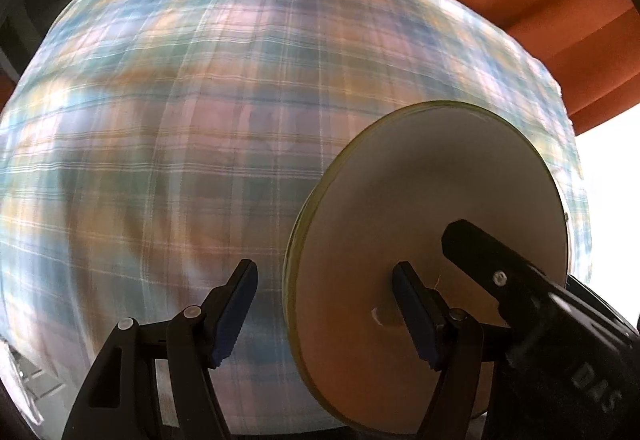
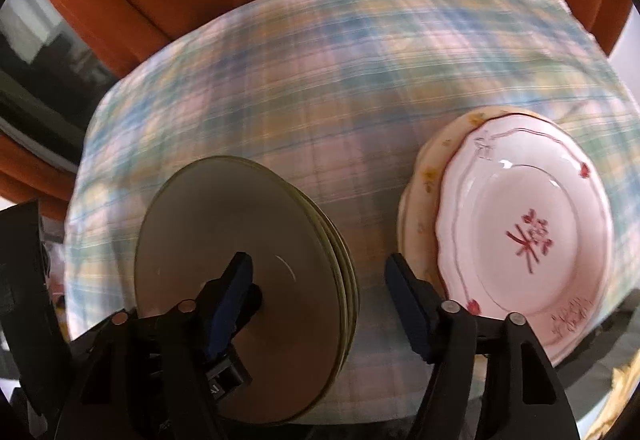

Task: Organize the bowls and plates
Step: 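Grasp the rim of the nested bowl stack with both tools, then lift the nested bowls and carry them over the plate stack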

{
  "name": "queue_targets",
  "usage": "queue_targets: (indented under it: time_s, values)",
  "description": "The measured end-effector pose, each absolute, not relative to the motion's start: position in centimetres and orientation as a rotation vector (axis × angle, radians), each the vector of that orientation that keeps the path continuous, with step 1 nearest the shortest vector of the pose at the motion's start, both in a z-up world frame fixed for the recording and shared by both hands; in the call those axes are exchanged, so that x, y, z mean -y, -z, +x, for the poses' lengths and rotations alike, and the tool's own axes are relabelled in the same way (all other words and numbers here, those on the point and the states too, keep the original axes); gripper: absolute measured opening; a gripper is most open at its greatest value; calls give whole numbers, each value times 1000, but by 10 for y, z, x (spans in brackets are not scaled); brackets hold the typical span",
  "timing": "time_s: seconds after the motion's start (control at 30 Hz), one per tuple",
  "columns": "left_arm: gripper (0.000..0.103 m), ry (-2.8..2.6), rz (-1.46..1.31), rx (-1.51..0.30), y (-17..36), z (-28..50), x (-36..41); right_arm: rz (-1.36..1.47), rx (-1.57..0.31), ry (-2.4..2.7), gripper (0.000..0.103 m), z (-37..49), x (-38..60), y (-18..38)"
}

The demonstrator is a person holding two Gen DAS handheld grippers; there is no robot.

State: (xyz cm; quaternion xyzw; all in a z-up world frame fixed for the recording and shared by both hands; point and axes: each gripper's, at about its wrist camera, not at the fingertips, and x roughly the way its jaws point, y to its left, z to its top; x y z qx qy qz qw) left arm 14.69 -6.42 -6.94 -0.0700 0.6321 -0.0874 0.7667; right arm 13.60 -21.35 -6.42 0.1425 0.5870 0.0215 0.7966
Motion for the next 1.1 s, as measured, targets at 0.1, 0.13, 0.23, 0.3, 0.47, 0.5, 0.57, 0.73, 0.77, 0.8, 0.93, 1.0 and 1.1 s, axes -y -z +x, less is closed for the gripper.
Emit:
queue_targets:
  time_s: [0.1, 0.13, 0.23, 0.3, 0.47, 0.5, 0.57, 0.73, 0.77, 0.8, 0.93, 1.0, 1.1]
  values:
    - [72, 159, -132, -1382, 68, 149, 69, 345, -1286, -93, 56, 143, 219, 73]
    - [72, 153, -125, -1383, 68, 149, 70, 359, -1292, -105, 55, 145, 221, 76]
    - [72, 135, -94, -1386, 66, 150, 74, 397, -1310, -135, 50, 149, 225, 83]
    - [72, 128, -78, -1387, 66, 150, 75, 428, -1324, -162, 49, 151, 228, 88]
    - [72, 125, -63, -1395, 65, 151, 77, 486, -1329, -211, 44, 152, 232, 93]
    - [72, 125, -65, -1398, 65, 152, 77, 491, -1332, -220, 43, 152, 232, 94]
    - [72, 127, -66, -1407, 65, 153, 76, 483, -1333, -222, 43, 153, 231, 93]
    - [57, 196, -100, -1424, 66, 156, 82, 458, -1337, -214, 41, 153, 230, 90]
    - [57, 198, -88, -1425, 66, 156, 84, 453, -1336, -211, 40, 154, 230, 90]
    - [57, 202, -89, -1427, 66, 156, 84, 441, -1336, -199, 40, 153, 229, 88]
    - [57, 223, -112, -1434, 67, 156, 79, 389, -1314, -165, 40, 150, 223, 78]
    - [57, 243, -128, -1437, 66, 154, 76, 374, -1310, -151, 40, 149, 220, 76]
    - [57, 276, -143, -1445, 65, 151, 72, 386, -1309, -120, 40, 145, 220, 75]
